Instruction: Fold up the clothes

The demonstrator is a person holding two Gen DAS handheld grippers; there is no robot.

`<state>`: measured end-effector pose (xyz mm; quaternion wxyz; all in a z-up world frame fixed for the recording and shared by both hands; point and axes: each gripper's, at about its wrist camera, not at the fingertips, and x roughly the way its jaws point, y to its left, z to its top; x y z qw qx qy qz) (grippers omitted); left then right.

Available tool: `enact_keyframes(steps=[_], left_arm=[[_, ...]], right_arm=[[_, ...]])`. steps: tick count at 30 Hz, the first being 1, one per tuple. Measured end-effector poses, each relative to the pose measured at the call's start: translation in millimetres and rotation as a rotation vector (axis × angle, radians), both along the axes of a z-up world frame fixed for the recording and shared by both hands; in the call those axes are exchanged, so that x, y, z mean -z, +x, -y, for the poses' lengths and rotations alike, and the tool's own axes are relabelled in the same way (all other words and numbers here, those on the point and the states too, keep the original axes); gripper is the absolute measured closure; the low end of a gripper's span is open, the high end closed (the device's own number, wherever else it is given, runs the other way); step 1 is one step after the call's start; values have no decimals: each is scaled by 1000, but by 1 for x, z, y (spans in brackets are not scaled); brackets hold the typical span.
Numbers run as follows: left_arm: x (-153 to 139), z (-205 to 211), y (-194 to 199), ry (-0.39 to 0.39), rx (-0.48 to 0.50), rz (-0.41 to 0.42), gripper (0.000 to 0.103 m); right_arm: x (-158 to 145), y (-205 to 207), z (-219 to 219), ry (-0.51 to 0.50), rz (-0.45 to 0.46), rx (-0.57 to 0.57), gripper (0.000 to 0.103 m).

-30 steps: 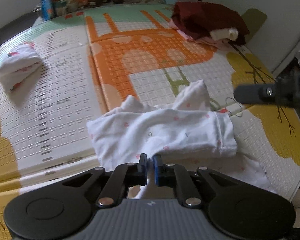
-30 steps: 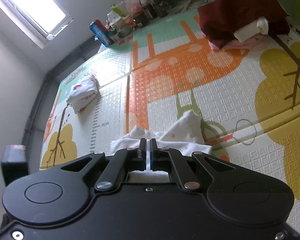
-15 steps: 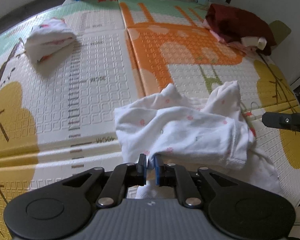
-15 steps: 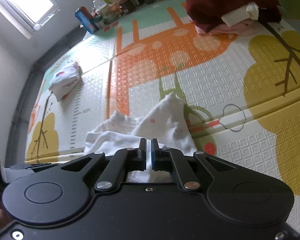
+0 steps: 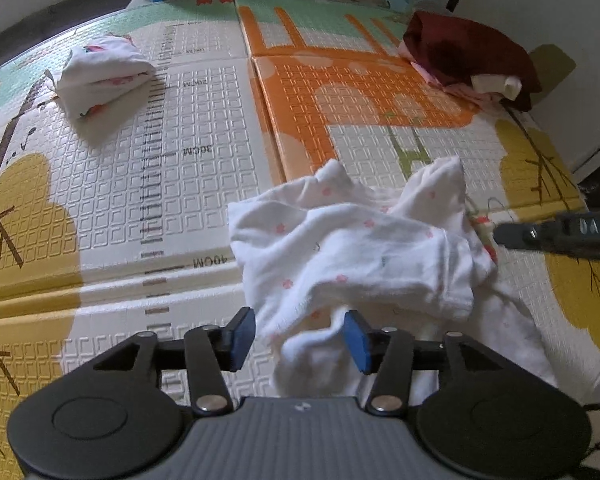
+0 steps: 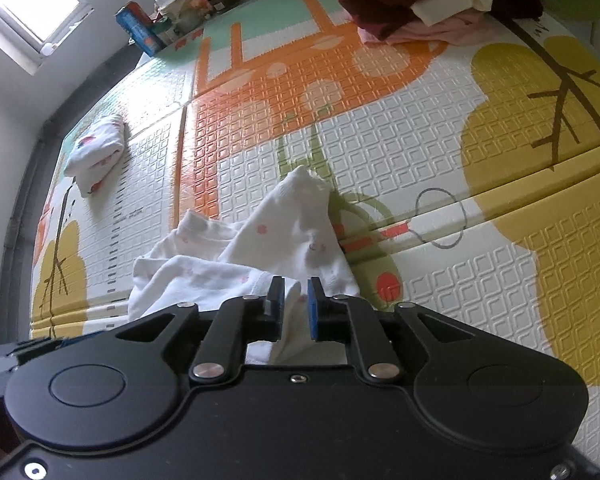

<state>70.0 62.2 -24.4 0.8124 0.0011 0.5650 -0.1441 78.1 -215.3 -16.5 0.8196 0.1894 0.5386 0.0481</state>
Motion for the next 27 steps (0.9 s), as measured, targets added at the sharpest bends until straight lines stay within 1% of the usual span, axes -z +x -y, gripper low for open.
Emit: enact_keyframes(steps=[1,5,6,8,9,10,12,13,14,16,22,25,27], left_arm=[[1,0,-1,5,2,-3,50],[7,2,-4,3,-3,-23,50],[8,2,-5,-3,-5,-24,52],[10,2,-6,-17,-8,-29,58],[10,2,-6,-26,-10,-33,65],[11,2,-7,-30,-14,-35,70],[11,3,-7,-26,-18,-33,74],[11,3,-7,-28,-18,-31,77],[10,3,-7,-31,-17,-31,79],[10,3,-6,-34,-17,-32,81],[11,3,-5,-37,-21,-39,83],[11,3,-4,-39,-23,-42,83],[12,2,-4,-40,-26,-45,83]], right_arm=[[1,2,0,0,-3,0,85],[6,11,-1,1,-18,0,85],[7,13,-2,1,-22,0,85],[10,18,-3,1,-31,-2,82],[11,20,-4,2,-34,-2,81],[12,22,-5,4,-37,-4,81],[14,25,-7,4,-43,-11,80],[15,27,-8,4,-47,-13,78],[16,29,-10,5,-51,-13,75],[18,33,-12,8,-59,-10,75],[23,47,-24,12,-84,-16,72],[28,55,-30,12,-98,-15,67],[31,59,-34,-5,-107,-14,66]])
